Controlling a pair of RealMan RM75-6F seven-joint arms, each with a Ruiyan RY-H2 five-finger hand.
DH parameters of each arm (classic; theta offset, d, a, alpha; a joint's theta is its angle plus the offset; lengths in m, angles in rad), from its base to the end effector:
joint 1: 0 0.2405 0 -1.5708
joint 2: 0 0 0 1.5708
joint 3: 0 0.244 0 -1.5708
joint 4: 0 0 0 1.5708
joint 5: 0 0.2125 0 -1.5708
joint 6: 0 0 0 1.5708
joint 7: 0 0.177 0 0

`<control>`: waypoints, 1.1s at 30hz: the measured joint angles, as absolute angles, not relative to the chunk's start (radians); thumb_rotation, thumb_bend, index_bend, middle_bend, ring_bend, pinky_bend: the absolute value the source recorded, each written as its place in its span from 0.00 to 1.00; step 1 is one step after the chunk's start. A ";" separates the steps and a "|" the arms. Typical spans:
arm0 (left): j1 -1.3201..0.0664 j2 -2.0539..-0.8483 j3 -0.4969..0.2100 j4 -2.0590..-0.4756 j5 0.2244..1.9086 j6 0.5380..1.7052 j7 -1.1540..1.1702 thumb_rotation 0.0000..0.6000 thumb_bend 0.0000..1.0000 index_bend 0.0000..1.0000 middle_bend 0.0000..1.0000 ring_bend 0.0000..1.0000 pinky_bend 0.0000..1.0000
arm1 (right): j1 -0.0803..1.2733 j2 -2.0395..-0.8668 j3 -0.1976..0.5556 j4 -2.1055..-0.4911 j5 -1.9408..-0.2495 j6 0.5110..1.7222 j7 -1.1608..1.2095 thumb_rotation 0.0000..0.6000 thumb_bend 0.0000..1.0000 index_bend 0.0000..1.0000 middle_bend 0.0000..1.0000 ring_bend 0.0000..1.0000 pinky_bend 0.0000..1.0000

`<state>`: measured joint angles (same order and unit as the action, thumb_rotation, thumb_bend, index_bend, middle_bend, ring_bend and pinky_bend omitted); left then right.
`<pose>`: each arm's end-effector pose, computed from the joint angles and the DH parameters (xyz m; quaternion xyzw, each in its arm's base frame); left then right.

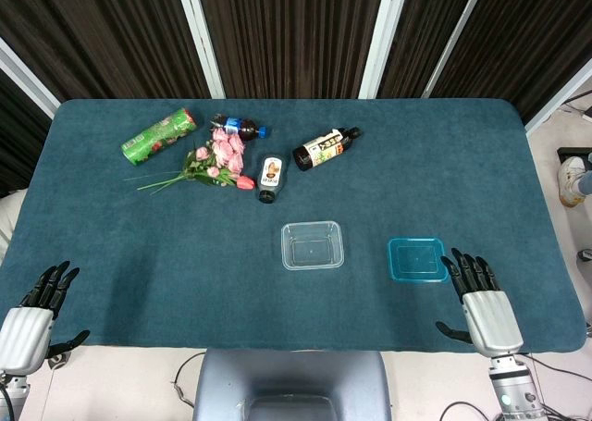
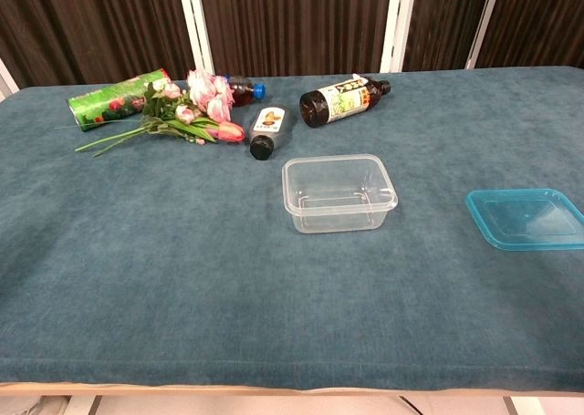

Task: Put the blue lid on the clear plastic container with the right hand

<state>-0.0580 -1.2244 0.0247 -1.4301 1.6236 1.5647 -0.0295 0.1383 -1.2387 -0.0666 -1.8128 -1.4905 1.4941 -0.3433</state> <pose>-0.3122 0.1899 0.1262 -0.6331 -0.3546 -0.3908 0.5663 -0.2440 -0.1962 0.0856 0.6408 -0.3938 0.3613 0.5512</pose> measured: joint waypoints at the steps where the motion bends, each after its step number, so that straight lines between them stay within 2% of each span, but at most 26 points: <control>1: -0.058 -1.225 0.024 -1.432 1.620 1.561 -0.026 1.00 0.47 0.01 0.00 0.00 0.31 | 0.137 -1.237 -0.064 -1.811 -1.490 1.493 -0.336 1.00 0.14 0.00 0.00 0.00 0.00; 12: -0.060 -1.229 0.025 -1.427 1.608 1.540 -0.030 1.00 0.47 0.01 0.00 0.00 0.31 | 0.139 -1.241 -0.031 -1.807 -1.459 1.452 -0.370 1.00 0.14 0.00 0.00 0.00 0.00; 17: -0.063 -1.235 0.030 -1.419 1.603 1.523 -0.031 1.00 0.47 0.02 0.00 0.00 0.31 | 0.167 -1.264 0.010 -1.796 -1.443 1.424 -0.410 1.00 0.14 0.00 0.02 0.07 0.11; 21: -0.061 -1.239 0.033 -1.410 1.589 1.510 -0.041 1.00 0.48 0.02 0.00 0.00 0.31 | 0.192 -1.282 0.038 -1.780 -1.412 1.389 -0.427 1.00 0.12 0.00 0.07 0.11 0.14; 27: -0.058 -1.244 0.035 -1.400 1.570 1.490 -0.059 1.00 0.48 0.04 0.00 0.00 0.32 | 0.237 -1.280 0.081 -1.765 -1.299 1.282 -0.404 1.00 0.12 0.00 0.07 0.11 0.14; 33: -0.062 -1.244 0.036 -1.402 1.561 1.473 -0.058 1.00 0.48 0.05 0.00 0.00 0.32 | 0.311 -1.268 0.130 -1.722 -1.158 1.100 -0.338 1.00 0.12 0.00 0.08 0.11 0.09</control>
<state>-0.0618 -1.2445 0.0356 -1.4018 1.5612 1.4730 -0.0579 0.3109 -1.2678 0.1297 -1.7221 -1.1582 1.0995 -0.3376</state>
